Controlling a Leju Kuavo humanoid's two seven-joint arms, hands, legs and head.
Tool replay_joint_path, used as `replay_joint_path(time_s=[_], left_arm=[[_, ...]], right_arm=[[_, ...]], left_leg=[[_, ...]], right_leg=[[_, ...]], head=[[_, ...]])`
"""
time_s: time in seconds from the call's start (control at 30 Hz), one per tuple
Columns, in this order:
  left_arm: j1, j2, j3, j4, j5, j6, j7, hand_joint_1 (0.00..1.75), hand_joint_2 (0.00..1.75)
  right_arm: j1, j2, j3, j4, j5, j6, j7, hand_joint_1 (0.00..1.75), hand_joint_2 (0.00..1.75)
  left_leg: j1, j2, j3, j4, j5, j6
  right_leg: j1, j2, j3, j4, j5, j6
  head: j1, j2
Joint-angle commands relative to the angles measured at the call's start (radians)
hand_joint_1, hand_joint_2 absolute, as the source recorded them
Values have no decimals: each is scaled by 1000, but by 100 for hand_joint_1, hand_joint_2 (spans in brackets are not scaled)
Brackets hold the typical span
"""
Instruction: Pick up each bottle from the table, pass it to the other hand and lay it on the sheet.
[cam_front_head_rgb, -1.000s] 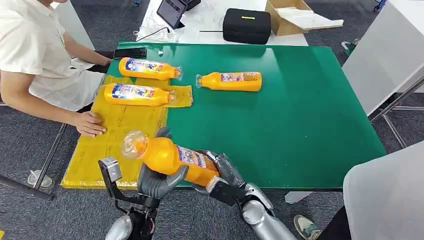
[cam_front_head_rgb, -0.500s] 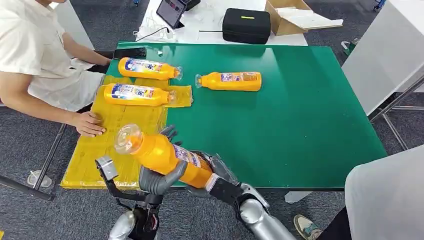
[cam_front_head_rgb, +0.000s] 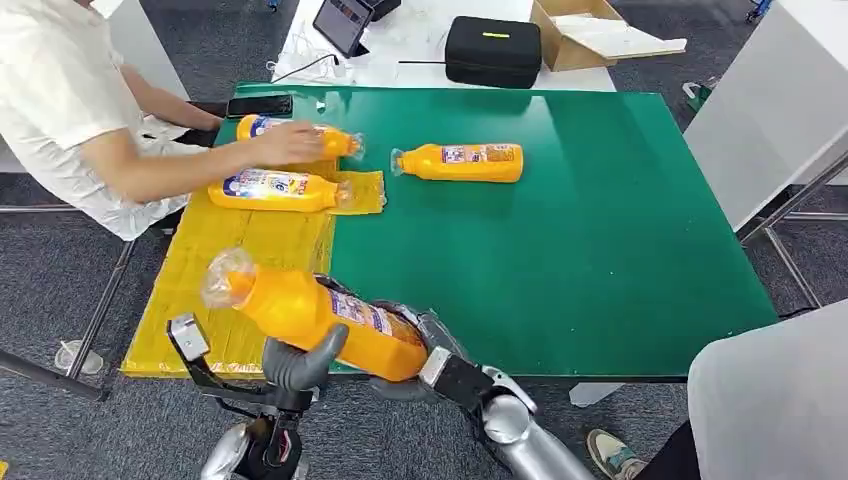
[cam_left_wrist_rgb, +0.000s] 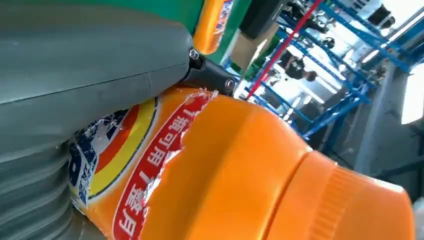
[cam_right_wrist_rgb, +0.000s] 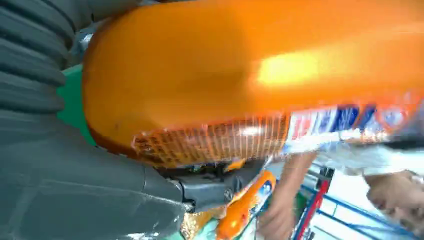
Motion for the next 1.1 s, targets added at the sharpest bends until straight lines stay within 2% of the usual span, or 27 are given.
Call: replay_joint_path(time_s=[0.03, 0.07, 0.1, 0.17, 0.2, 0.23, 0.27, 0.37, 0.4, 0.43, 0.47, 0.5, 0.53, 0.57, 0.63, 0.67, 0.8, 0.83, 0.87, 0.9, 0.93, 1.0, 1.1], left_arm=[[-30, -10, 89, -55, -204, 345, -89, 175, 175], [-36, -10, 106, -76, -221, 394, -99, 175, 175], [-26, -30, 147, -100, -208, 435, -108, 175, 175], [-19, -30, 175, -140, -207, 449, -89, 175, 175], [-20, -35, 198, -142, -222, 493, -81, 175, 175], [-29, -33, 214, -136, -250, 538, -91, 175, 175], [-40, -25, 219, -116, -265, 558, -97, 175, 175], [-45, -24, 221, -106, -264, 558, -97, 175, 175], [-50, -29, 226, -92, -304, 601, -132, 175, 175], [-66, -34, 237, -73, -322, 663, -138, 175, 175], [-86, -29, 245, -49, -349, 716, -149, 175, 175], [-118, -18, 252, -17, -457, 820, -162, 175, 175], [-150, -13, 255, 38, -568, 922, -162, 175, 175], [-173, -41, 329, 112, -740, 928, -162, 175, 175], [-229, -77, 458, 282, -1074, 928, -162, 175, 175], [-264, -66, 472, 382, -1178, 928, -146, 175, 175], [-270, -66, 481, 400, -1173, 928, -162, 175, 175], [-275, -57, 517, 430, -1406, 928, -81, 175, 175], [-296, -45, 523, 493, -1667, 928, 55, 175, 175], [-334, -17, 497, 595, -1774, 928, 122, 175, 175], [-363, -11, 493, 664, -1738, 928, 126, 175, 175], [-408, 25, 447, 763, -1869, 928, 231, 175, 175], [-455, 39, 398, 873, -1871, 921, 250, 175, 175]], right_arm=[[77, -7, -44, -81, 182, -313, -25, 0, 0], [92, -23, -59, -110, 227, -389, -22, 0, 0], [113, -34, -89, -144, 343, -564, -21, 0, 0], [142, -70, -110, -208, 326, -557, -20, 0, 0], [165, -71, -154, -243, 380, -659, -36, 0, 0], [176, -78, -179, -261, 424, -726, -38, 0, 0], [191, -94, -201, -296, 435, -750, -35, 0, 0], [195, -99, -205, -305, 436, -748, -32, 0, 0], [198, -84, -222, -305, 471, -805, -42, 0, 0], [234, 18, -398, -361, 598, -808, -136, 0, 0], [251, 61, -479, -456, 652, -808, -143, 0, 0], [263, 72, -497, -583, 619, -808, -143, 0, 0], [272, 74, -491, -638, 588, -808, -143, 0, 175], [280, 78, -479, -644, 566, -808, -143, 0, 175], [251, 28, -368, -481, 475, -808, -142, 0, 175], [214, 16, -326, -399, 463, -808, -129, 0, 175], [207, 26, -332, -381, 462, -808, -140, 0, 175], [184, 3, -289, -312, 461, -787, -138, 0, 175], [162, -11, -256, -267, 451, -763, -128, 0, 175], [145, -10, -236, -217, 436, -746, -126, 0, 175], [139, -10, -228, -197, 434, -744, -126, 0, 175], [132, -8, -216, -155, 412, -726, -135, 0, 175], [136, 0, -218, -144, 368, -699, -143, 0, 175]], left_leg=[[-1, 0, 5, 0, -2, 1], [0, 0, 4, 0, -1, 1], [0, -1, 2, 0, -1, 1], [-1, -2, 2, 0, -1, 1], [0, -2, 0, 0, 0, 1], [-1, -2, 6, 1, -3, 2], [-1, -3, 1, 0, -1, 1], [-2, -2, 2, 0, -1, 1], [-1, -1, 2, 0, -1, 1], [-1, -1, 1, 0, -1, 1], [-2, -1, 7, 0, -3, 2], [-2, -3, 0, 1, -1, 1], [-2, -3, 2, 1, -1, 1], [-2, -3, 0, 1, -1, 1], [-1, -2, 5, -1, -1, 0], [-1, -3, 6, -3, 1, 1], [-1, 4, 9, -3, 0, 2], [-1, 3, 5, -2, 1, 1], [0, 3, 6, -1, 0, 1], [-1, 4, 9, -3, 0, 1], [0, 3, 8, -3, 1, 1], [-1, 1, 10, -4, 2, 2], [-1, 0, 6, -3, 3, 1]], right_leg=[[0, -2, 5, 0, -2, -1], [0, -2, 4, 0, -2, -1], [0, -2, 2, 0, -1, -1], [-1, -4, 2, 1, -2, -1], [0, -3, 1, 0, -1, -1], [0, -5, 7, 2, -4, -1], [-1, -4, 2, 0, -2, -1], [-1, -3, 3, 0, -2, -1], [0, -2, 2, 0, -1, -1], [-1, -2, 2, 0, -1, -1], [-1, -4, 8, 1, -4, -2], [-1, -5, 1, 3, -2, -1], [-1, -5, 2, 3, -3, -2], [-2, -4, 0, 4, -2, -2], [-1, -4, 4, 1, -2, -2], [0, -4, 6, -2, 0, -1], [0, 1, 8, -2, 0, -2], [0, 1, 5, -1, 1, -2], [0, 0, 5, -1, 1, -2], [0, 1, 7, -3, 2, -3], [1, 0, 6, -3, 3, -3], [0, -2, 9, -3, 2, -4], [0, -3, 6, -2, 2, -4]], head=[[0, 0], [1, 0], [0, 0], [0, 0], [0, 0], [0, 0], [1, 0], [0, 0], [0, 0], [0, 0], [1, 0], [1, 0], [0, 0], [1, 0], [0, 0], [0, 0], [0, 0], [1, 0], [0, 0], [0, 0], [1, 0], [1, 0], [0, 0]])
